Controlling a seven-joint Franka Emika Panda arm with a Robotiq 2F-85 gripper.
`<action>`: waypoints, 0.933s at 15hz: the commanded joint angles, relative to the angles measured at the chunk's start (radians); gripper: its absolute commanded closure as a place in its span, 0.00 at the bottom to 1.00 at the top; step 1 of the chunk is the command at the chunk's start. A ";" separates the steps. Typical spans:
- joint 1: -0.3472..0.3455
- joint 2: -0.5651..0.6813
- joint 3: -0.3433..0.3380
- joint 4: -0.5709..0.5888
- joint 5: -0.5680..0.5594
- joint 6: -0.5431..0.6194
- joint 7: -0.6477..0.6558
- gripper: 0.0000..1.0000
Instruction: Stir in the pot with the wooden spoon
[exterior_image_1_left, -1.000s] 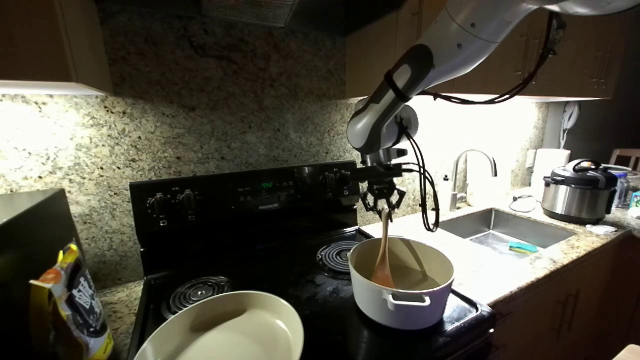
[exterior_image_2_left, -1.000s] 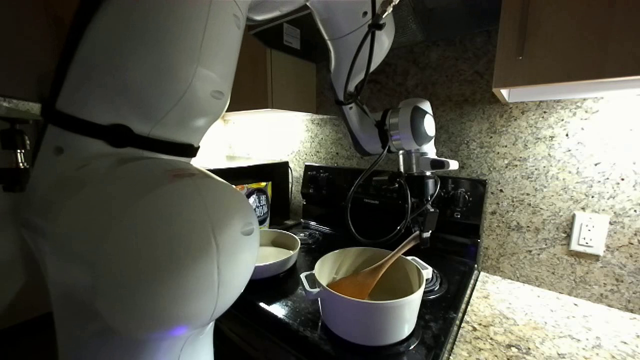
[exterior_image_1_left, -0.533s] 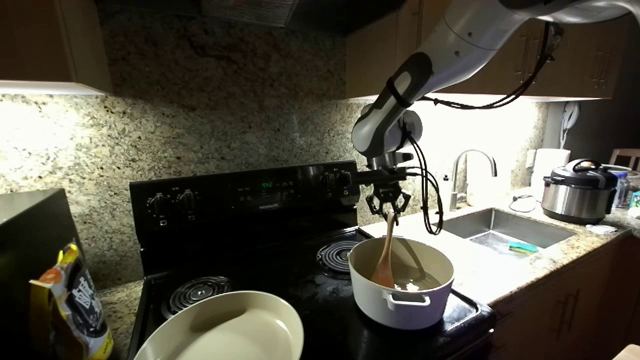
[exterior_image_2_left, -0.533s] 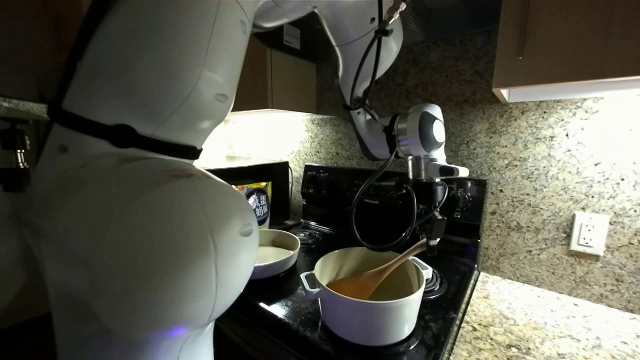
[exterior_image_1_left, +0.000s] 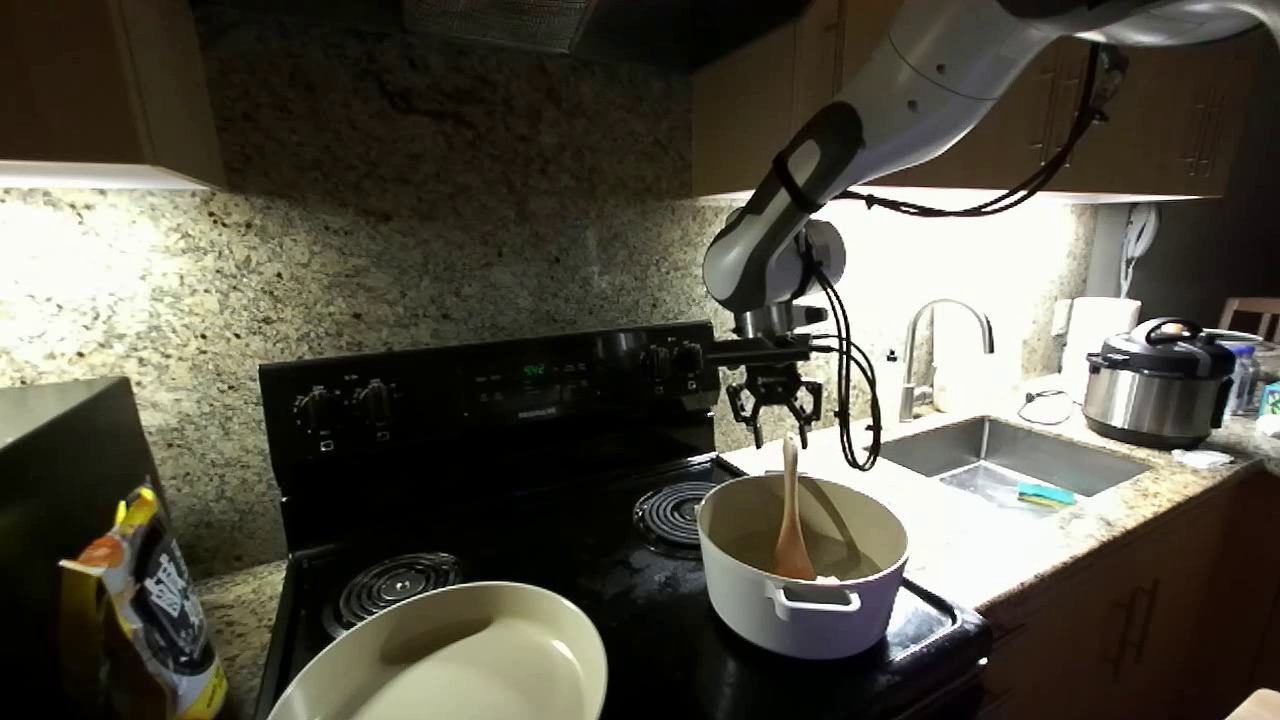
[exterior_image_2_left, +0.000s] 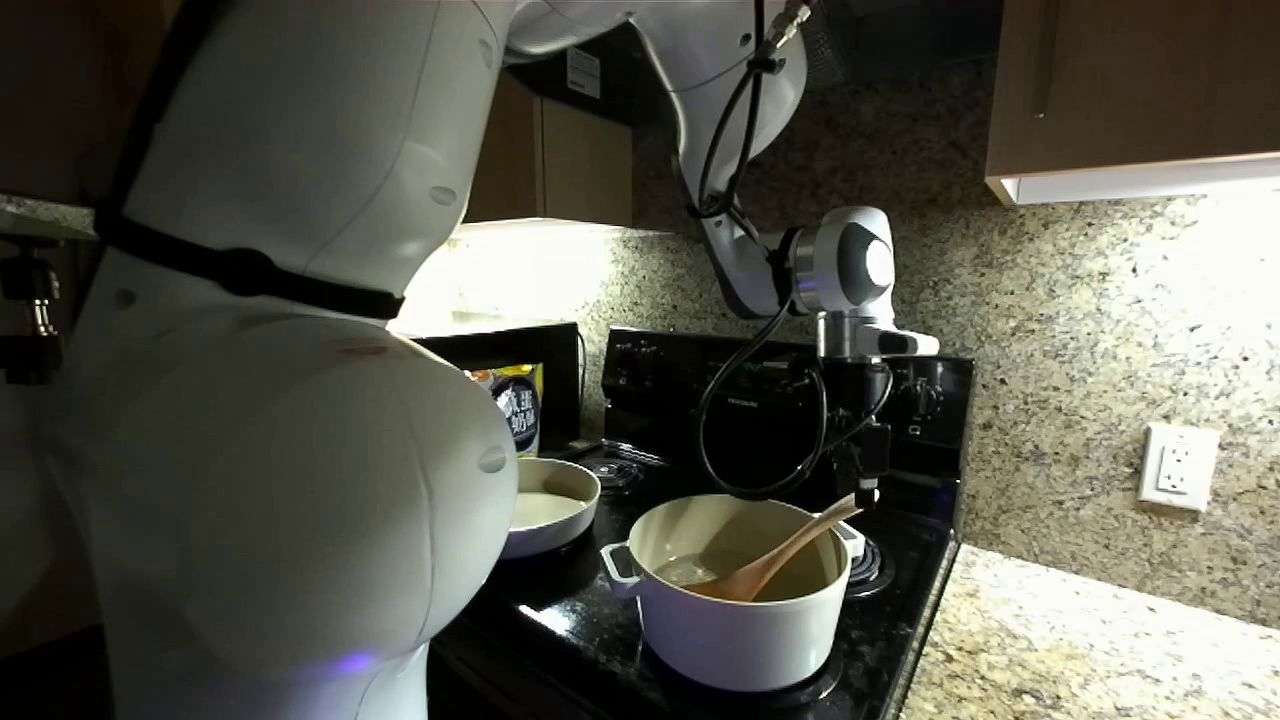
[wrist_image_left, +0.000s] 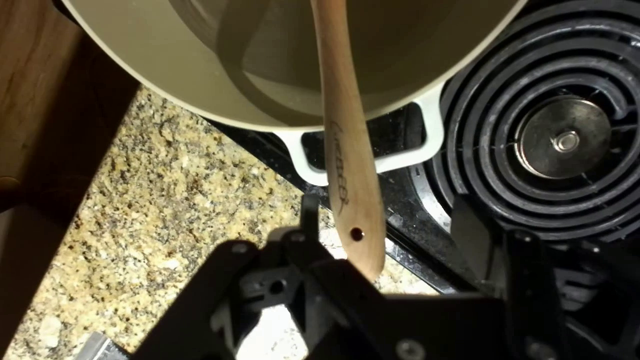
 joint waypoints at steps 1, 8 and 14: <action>-0.008 -0.055 0.002 -0.052 0.044 0.030 -0.013 0.02; -0.059 -0.203 0.008 -0.238 0.191 0.108 -0.179 0.00; -0.105 -0.408 -0.028 -0.402 0.154 0.084 -0.437 0.00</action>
